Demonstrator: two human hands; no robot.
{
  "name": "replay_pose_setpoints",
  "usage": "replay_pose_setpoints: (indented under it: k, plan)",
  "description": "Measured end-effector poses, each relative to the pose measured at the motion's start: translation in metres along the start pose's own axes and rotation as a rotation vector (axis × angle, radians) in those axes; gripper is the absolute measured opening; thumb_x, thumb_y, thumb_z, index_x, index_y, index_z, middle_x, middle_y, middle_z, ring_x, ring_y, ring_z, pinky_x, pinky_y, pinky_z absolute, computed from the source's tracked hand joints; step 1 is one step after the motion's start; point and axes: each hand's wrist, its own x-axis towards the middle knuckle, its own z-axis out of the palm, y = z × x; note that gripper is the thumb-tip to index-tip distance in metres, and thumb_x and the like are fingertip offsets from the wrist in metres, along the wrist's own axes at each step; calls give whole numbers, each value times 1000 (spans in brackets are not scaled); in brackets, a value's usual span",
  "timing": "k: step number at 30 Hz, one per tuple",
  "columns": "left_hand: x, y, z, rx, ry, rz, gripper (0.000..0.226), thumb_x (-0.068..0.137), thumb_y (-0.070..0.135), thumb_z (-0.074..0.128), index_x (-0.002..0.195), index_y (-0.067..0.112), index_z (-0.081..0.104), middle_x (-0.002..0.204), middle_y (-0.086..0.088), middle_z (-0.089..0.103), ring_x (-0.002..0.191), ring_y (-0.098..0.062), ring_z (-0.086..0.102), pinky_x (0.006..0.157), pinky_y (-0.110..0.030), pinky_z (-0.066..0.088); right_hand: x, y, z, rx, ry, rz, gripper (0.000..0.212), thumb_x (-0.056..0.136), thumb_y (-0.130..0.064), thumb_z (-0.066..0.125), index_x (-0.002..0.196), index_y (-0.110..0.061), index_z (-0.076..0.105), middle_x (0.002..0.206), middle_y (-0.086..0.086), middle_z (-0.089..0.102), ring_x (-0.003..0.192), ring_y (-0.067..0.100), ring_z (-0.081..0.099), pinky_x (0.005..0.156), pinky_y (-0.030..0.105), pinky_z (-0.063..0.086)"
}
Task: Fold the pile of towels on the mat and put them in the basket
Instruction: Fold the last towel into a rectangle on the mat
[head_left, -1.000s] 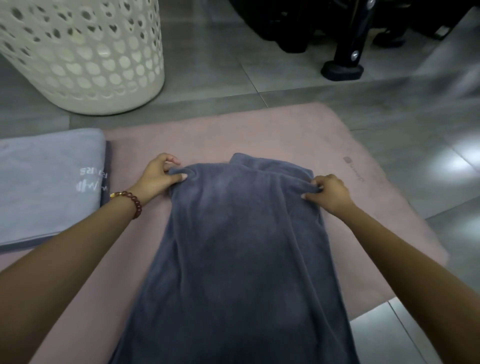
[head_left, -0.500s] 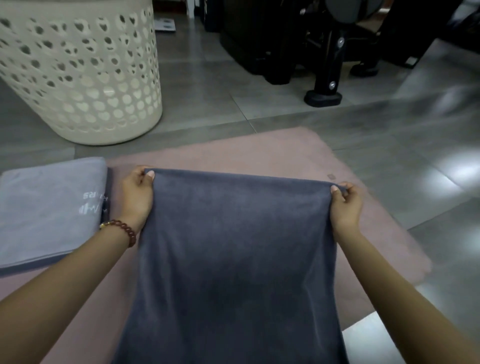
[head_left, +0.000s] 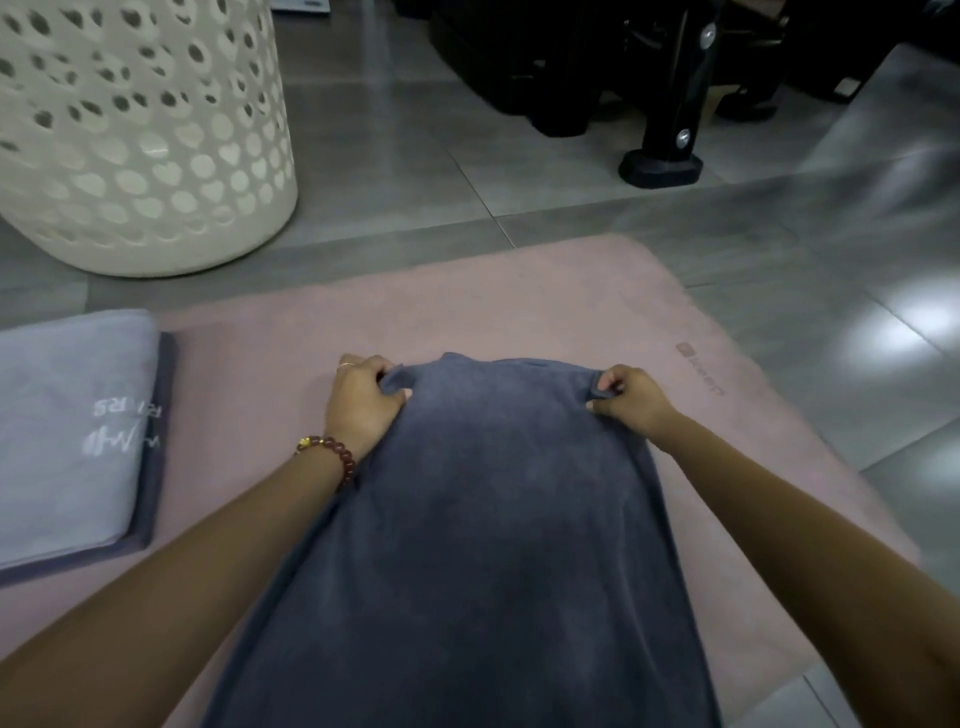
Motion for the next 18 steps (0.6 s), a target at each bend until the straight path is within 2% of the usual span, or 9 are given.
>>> replay_pose_setpoints:
  k: [2, 4, 7, 9, 11, 13, 15, 17, 18]
  plan:
    - [3, -6, 2, 59, 7, 37, 19, 73, 0, 58, 64, 17, 53, 79, -19, 62, 84, -32, 56, 69, -35, 45, -6, -8, -2, 191, 24, 36, 38, 78, 10, 66, 61, -17, 44, 63, -1, 44, 60, 12, 40, 45, 5, 35]
    - [0, -3, -2, -48, 44, 31, 17, 78, -4, 53, 73, 12, 56, 83, -17, 62, 81, -30, 57, 67, -31, 42, -16, -21, -3, 343, 125, 35, 39, 80, 13, 61, 63, -17, 42, 63, 0, 42, 57, 8, 38, 45, 4, 34]
    - [-23, 14, -21, -371, 138, 106, 25, 86, -6, 49, 77, 18, 49, 78, 1, 56, 72, 0, 51, 66, -17, 39, -50, -33, -5, 405, 297, -183, 39, 79, 14, 58, 77, -22, 44, 66, -3, 43, 55, 0, 43, 56, 6, 36]
    - [-48, 17, -38, -438, 81, 228, 17, 88, 2, 52, 80, 16, 52, 76, 6, 55, 69, 7, 49, 68, -11, 40, -92, -29, -10, 285, 296, -445, 33, 82, 5, 56, 99, -22, 48, 73, -4, 47, 63, 0, 47, 63, 10, 37]
    - [-78, 12, -55, -381, -126, 342, 5, 84, 14, 53, 82, 14, 57, 79, 2, 60, 74, 3, 53, 73, -13, 42, -138, -10, -13, -124, 294, -733, 33, 82, -9, 52, 114, -16, 53, 82, -3, 55, 75, 10, 48, 70, 18, 32]
    - [-109, 3, -73, -266, -387, 384, 12, 77, 25, 52, 81, 20, 62, 81, 2, 65, 75, -6, 59, 74, -22, 46, -181, 18, -14, -400, 269, -939, 37, 80, -19, 51, 116, -12, 58, 86, 4, 59, 82, 18, 48, 74, 23, 30]
    - [-134, -6, -88, -31, -700, 390, 17, 69, 31, 51, 80, 29, 63, 78, 3, 67, 74, -11, 62, 73, -30, 48, -215, 53, -15, -539, 185, -986, 34, 77, -19, 50, 110, -19, 57, 89, 1, 54, 82, 19, 48, 76, 26, 33]
    - [-154, -9, -99, 221, -1078, 312, 17, 65, 32, 53, 79, 34, 63, 84, 4, 69, 77, -7, 62, 76, -31, 50, -239, 89, -19, -641, 81, -903, 34, 72, -17, 48, 104, -28, 54, 92, -4, 50, 83, 20, 52, 78, 27, 35]
    - [-160, -9, -102, 267, -1213, 242, 19, 65, 32, 56, 82, 33, 64, 86, 4, 70, 78, -5, 62, 77, -27, 50, -249, 103, -21, -651, 39, -820, 37, 70, -17, 46, 103, -31, 53, 94, -5, 51, 85, 21, 56, 79, 26, 36]
